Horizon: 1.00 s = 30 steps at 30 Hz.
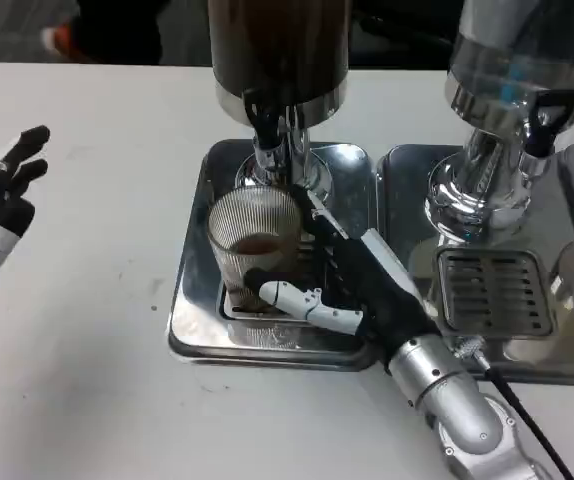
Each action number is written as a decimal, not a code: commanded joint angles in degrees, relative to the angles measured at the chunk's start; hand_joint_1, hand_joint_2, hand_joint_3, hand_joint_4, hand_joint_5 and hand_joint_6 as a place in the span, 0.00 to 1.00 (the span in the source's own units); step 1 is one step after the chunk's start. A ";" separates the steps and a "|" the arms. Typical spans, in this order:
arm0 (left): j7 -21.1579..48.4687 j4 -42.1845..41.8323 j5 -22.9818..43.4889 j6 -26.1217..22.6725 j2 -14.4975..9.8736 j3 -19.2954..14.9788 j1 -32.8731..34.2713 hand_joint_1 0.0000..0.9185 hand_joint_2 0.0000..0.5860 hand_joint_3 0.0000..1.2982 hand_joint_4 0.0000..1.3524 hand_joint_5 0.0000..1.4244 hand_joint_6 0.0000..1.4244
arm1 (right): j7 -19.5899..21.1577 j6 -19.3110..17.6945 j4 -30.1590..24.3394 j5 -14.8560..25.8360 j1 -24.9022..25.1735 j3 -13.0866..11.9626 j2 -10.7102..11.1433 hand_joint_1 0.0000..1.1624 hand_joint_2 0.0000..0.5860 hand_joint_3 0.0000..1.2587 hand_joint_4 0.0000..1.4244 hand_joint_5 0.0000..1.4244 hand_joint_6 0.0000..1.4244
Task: Grasp the cup under the faucet to collect the drink, then remove the cup.
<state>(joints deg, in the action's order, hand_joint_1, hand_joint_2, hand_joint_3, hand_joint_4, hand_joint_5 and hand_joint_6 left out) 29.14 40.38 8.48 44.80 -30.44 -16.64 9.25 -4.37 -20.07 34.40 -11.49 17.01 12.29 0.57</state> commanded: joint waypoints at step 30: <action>1.68 0.08 0.67 -0.48 -1.97 1.38 0.28 0.00 0.28 0.15 0.08 0.09 0.04 | 9.19 -6.22 15.88 -6.34 9.17 2.21 -3.24 0.59 0.30 0.00 0.00 0.00 0.01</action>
<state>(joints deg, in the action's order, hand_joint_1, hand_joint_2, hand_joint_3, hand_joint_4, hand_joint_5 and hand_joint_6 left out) 30.26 40.99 8.65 44.78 -31.55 -15.28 9.81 4.27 -26.85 49.11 -17.17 24.68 13.94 -1.88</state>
